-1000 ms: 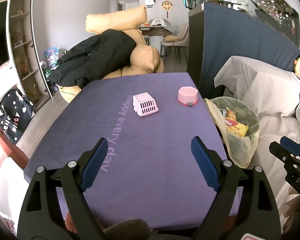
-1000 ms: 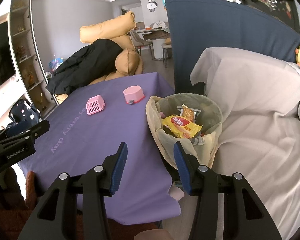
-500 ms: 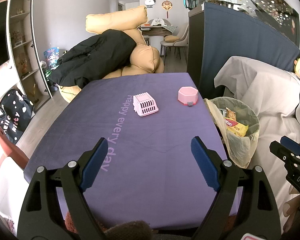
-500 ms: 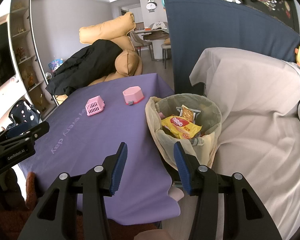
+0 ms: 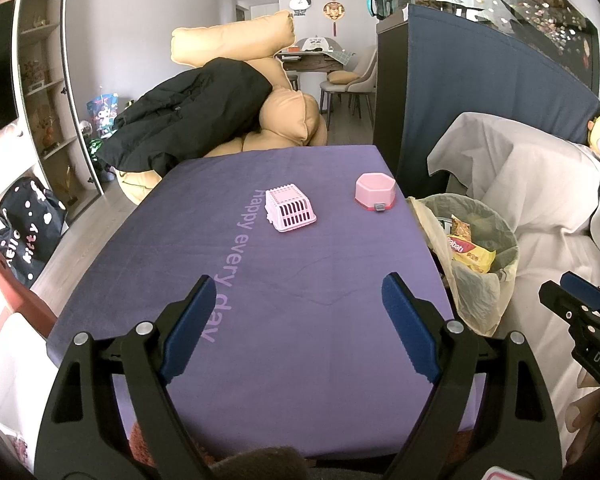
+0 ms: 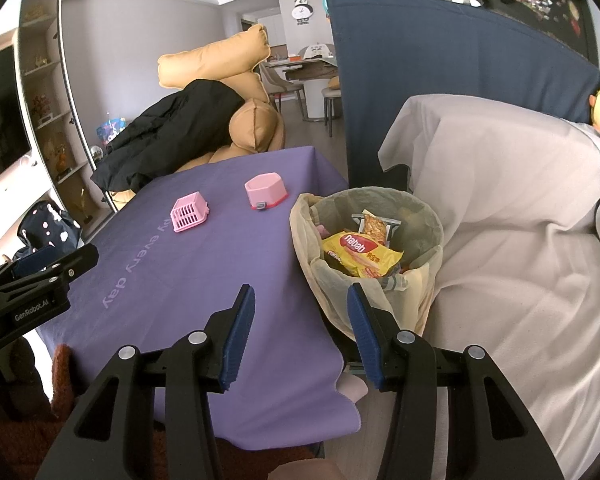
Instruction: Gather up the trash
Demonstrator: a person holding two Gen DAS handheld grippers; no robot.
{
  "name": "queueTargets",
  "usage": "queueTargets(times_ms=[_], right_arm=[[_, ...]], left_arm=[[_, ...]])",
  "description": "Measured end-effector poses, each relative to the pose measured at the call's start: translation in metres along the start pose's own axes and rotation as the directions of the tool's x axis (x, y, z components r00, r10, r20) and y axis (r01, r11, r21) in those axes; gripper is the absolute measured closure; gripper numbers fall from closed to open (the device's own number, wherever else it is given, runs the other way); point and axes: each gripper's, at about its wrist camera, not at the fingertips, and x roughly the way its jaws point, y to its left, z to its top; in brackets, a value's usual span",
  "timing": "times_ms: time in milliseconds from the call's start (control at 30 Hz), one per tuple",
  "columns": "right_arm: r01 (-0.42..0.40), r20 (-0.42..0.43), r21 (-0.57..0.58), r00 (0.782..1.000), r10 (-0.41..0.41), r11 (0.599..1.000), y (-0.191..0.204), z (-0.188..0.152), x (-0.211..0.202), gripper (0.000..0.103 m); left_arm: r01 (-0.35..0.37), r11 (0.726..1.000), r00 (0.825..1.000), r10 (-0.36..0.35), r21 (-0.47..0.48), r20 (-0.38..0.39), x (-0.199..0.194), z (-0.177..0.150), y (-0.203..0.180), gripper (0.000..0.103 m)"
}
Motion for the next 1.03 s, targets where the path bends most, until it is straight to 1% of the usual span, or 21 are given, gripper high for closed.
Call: queueTargets(times_ms=[767,1033], right_arm=[[0.002,-0.004,0.000,1.000,-0.002,1.000,-0.0003,0.0011,-0.0002,0.057],[0.004,-0.003,-0.002,1.000,-0.004,1.000,0.0013,0.0008,-0.0018,0.057]], left_arm=[[0.010,1.000,1.000,-0.010,-0.004,0.002,0.0015,-0.0020,-0.0028,0.022],[0.005,1.000,1.000,-0.006,-0.031,-0.029,0.0087,-0.0013,0.0035,0.023]])
